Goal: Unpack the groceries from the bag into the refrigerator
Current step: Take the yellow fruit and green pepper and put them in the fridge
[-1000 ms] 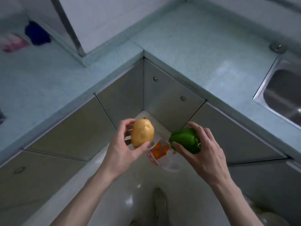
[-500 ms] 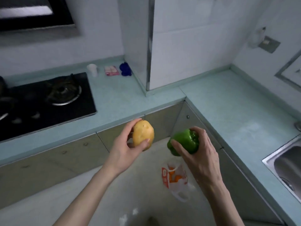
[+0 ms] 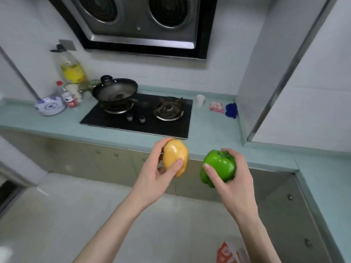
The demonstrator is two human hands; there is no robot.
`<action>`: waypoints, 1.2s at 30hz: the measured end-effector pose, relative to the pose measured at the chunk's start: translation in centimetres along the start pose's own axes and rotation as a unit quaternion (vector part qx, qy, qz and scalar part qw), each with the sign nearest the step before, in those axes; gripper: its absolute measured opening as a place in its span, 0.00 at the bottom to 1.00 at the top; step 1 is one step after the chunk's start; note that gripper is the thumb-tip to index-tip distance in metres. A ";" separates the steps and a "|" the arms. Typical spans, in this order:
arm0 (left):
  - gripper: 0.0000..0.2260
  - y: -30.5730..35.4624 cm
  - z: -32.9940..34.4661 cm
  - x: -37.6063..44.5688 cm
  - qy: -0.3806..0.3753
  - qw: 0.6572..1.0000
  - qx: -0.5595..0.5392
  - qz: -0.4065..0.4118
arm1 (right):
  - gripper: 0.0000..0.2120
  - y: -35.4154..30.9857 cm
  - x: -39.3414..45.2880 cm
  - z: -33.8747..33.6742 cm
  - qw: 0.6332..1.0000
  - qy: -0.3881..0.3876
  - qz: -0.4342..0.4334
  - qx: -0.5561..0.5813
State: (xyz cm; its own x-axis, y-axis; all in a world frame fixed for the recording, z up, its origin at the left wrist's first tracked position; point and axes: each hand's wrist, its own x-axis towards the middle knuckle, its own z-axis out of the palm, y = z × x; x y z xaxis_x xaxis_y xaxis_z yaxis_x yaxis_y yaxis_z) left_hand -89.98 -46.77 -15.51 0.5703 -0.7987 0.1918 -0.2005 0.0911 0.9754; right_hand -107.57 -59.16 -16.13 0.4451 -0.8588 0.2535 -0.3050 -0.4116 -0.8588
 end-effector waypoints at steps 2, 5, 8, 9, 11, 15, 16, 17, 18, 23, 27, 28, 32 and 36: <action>0.22 0.6 -2.6 -1.0 0.043 0.999 0.004 0.001 | 0.29 -1.7 0.6 2.2 0.999 -0.032 -0.025 0.021; 0.23 1.8 -7.1 -2.8 0.102 0.995 0.020 0.003 | 0.30 -4.9 1.1 6.2 0.994 -0.080 -0.062 0.048; 0.25 2.8 -12.2 -5.0 0.168 0.985 0.046 0.006 | 0.33 -8.5 0.6 10.5 0.984 -0.134 -0.088 0.082; 0.26 3.1 -14.0 -5.8 0.188 0.980 0.063 0.007 | 0.34 -9.7 0.2 12.0 0.980 -0.150 -0.097 0.091; 0.25 3.8 -17.6 -7.8 0.221 0.971 0.092 0.009 | 0.35 -12.2 -0.7 15.0 0.971 -0.179 -0.117 0.109; 0.22 5.8 -24.2 -12.3 0.300 0.946 0.119 0.014 | 0.35 -17.4 -3.1 21.2 0.949 -0.235 -0.158 0.143; 0.22 6.3 -25.9 -13.5 0.317 0.940 0.125 0.016 | 0.35 -18.8 -3.9 22.7 0.942 -0.249 -0.165 0.153; 0.21 6.7 -27.5 -14.7 0.334 0.933 0.131 0.019 | 0.35 -20.2 -4.7 24.2 0.935 -0.264 -0.172 0.165; 0.21 7.2 -29.1 -16.0 0.348 0.927 0.137 0.022 | 0.34 -21.6 -5.5 25.7 0.926 -0.279 -0.180 0.177; 0.21 9.4 -36.4 -22.7 0.417 0.896 0.151 0.016 | 0.33 -28.4 -10.3 32.7 0.887 -0.345 -0.222 0.212; 0.21 10.8 -41.7 -27.7 0.463 0.870 0.171 0.016 | 0.33 -33.5 -14.8 37.3 0.859 -0.381 -0.246 0.238; 0.21 11.0 -42.9 -29.0 0.474 0.862 0.178 0.016 | 0.33 -34.8 -16.0 38.3 0.852 -0.388 -0.253 0.245; 0.21 11.9 -47.1 -33.9 0.513 0.835 0.202 0.014 | 0.33 -39.2 -20.5 41.9 0.820 -0.417 -0.283 0.273; 0.22 13.1 -50.3 -38.4 0.550 0.807 0.214 0.013 | 0.31 -43.7 -24.4 44.5 0.794 -0.449 -0.293 0.286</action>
State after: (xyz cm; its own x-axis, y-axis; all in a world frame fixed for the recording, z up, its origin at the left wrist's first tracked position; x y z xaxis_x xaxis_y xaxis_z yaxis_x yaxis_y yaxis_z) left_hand -74.43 14.97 -4.68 0.8763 0.2339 0.4211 -0.3460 -0.3024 0.8881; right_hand -67.62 -6.65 -4.58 0.8683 0.0989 0.4861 0.4951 -0.2335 -0.8369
